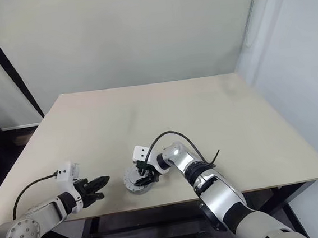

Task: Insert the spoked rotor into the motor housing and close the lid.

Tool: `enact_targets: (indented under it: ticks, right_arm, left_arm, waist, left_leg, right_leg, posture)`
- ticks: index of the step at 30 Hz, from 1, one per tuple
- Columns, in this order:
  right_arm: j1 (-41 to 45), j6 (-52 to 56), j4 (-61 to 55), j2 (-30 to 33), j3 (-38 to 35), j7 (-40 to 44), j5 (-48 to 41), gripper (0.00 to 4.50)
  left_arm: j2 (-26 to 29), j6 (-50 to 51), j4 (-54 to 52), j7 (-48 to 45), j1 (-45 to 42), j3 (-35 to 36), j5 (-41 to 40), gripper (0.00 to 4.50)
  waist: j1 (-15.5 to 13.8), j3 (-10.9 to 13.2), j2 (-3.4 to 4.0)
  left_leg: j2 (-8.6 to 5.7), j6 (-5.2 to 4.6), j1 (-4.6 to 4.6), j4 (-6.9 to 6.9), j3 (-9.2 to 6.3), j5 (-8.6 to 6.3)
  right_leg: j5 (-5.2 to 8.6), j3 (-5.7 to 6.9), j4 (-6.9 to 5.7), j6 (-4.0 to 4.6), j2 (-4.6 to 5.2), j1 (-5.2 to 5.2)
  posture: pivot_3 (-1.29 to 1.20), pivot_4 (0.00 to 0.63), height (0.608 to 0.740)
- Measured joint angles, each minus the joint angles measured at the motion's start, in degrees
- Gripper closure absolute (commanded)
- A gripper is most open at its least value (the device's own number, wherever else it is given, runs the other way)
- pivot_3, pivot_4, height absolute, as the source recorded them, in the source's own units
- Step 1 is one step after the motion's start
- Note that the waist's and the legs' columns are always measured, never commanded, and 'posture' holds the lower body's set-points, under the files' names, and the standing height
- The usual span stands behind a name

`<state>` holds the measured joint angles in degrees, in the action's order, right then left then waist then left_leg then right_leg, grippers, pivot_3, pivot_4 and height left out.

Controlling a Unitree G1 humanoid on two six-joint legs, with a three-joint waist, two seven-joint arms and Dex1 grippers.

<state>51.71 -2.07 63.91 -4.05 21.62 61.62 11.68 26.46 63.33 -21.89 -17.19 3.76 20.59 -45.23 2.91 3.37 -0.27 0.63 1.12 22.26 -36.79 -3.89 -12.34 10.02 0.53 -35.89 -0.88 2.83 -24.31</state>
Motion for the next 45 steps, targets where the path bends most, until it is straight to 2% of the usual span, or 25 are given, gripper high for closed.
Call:
enact_targets:
  ticks: [15, 28, 45]
  right_arm:
    - [0.21, 2.47, 0.05, 0.20, -0.92, 3.75, -0.35, 1.21]
    - [-0.06, 3.23, 0.46, -0.85, -1.69, 0.51, -0.46, 1.21]
    - [-0.30, 4.78, -0.02, -1.74, -1.11, -1.74, -0.34, 1.21]
  left_arm:
    - [0.03, 0.02, 0.22, 0.00, -0.78, -0.58, 0.05, 4.50]
    - [0.07, 0.02, 0.59, -0.01, -0.88, -1.20, 0.22, 4.50]
    - [0.11, -0.43, 0.98, 0.05, -1.06, -1.09, 0.25, 4.50]
  waist:
    - [0.02, 0.00, -0.01]
    - [0.11, 0.00, 0.00]
    - [0.37, -0.01, 0.00]
  left_leg:
    - [0.02, 0.01, -0.26, 0.07, 0.01, 0.00]
    - [0.04, 0.21, -0.64, 0.16, 0.02, -0.12]
    - [0.05, 0.22, -0.71, 0.17, -0.02, -0.13]
  right_leg:
    - [0.00, 0.00, -0.08, 0.00, -0.01, 0.12]
    - [0.01, -0.01, -0.16, 0.01, -0.01, 0.34]
    - [0.01, 0.02, -0.16, 0.01, -0.02, 0.30]
  posture:
    - [0.00, 0.000, 0.740]
    - [0.00, 0.000, 0.740]
    - [0.00, 0.000, 0.740]
